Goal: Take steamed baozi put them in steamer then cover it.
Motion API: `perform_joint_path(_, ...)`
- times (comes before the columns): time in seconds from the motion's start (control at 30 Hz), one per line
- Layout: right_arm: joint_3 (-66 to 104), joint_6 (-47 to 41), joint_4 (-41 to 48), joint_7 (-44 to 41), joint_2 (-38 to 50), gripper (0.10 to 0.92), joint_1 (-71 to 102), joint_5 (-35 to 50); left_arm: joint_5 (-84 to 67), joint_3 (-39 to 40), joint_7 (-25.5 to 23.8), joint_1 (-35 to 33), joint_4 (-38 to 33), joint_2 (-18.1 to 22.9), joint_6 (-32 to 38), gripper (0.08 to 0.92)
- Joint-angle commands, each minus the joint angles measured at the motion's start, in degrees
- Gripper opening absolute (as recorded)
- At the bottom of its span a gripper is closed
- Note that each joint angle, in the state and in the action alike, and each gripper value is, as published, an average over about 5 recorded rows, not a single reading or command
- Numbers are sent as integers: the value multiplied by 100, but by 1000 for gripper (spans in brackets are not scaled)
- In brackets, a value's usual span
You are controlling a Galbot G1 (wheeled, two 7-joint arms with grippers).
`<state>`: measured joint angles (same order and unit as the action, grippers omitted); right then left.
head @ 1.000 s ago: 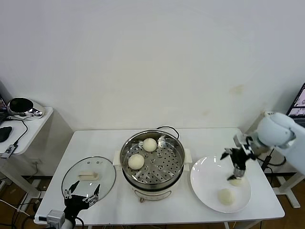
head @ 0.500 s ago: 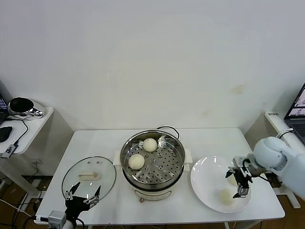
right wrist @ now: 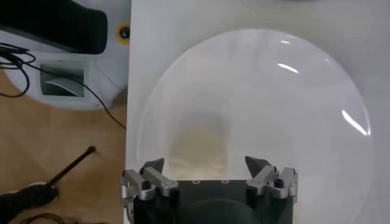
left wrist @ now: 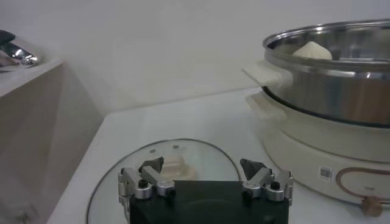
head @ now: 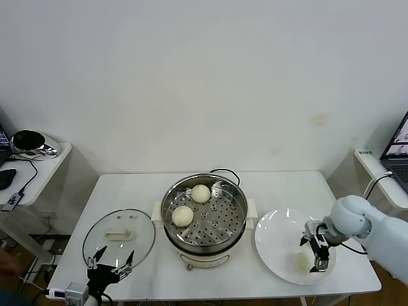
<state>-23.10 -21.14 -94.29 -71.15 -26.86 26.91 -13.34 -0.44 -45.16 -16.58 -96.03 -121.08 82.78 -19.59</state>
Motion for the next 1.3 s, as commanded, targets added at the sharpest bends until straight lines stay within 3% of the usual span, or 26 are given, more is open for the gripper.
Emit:
perform_joint_path(0.03, 29, -43, 69, 93, -86, 823, 134, -128, 27, 28, 4, 13, 58, 12, 3, 823)
perform_joint_path(0.47, -1, -99, 99, 129, -150, 808, 154, -190, 33, 25, 15, 13, 102, 14, 3, 823)
perform_joint_path(0.77, 21, -163, 86, 166, -117, 630, 176, -198, 49, 49, 14, 17, 96, 32, 3, 823)
perform_joint_path(1.13, -28, -236, 31, 193, 37, 523, -164, 131, 71, 87, 63, 4, 166, 82, 26, 823)
perform_joint_path(1.3, -346, -314, -121, 157, 208, 510, -984, 499, 64, 90, 65, 23, 115, 82, 22, 823)
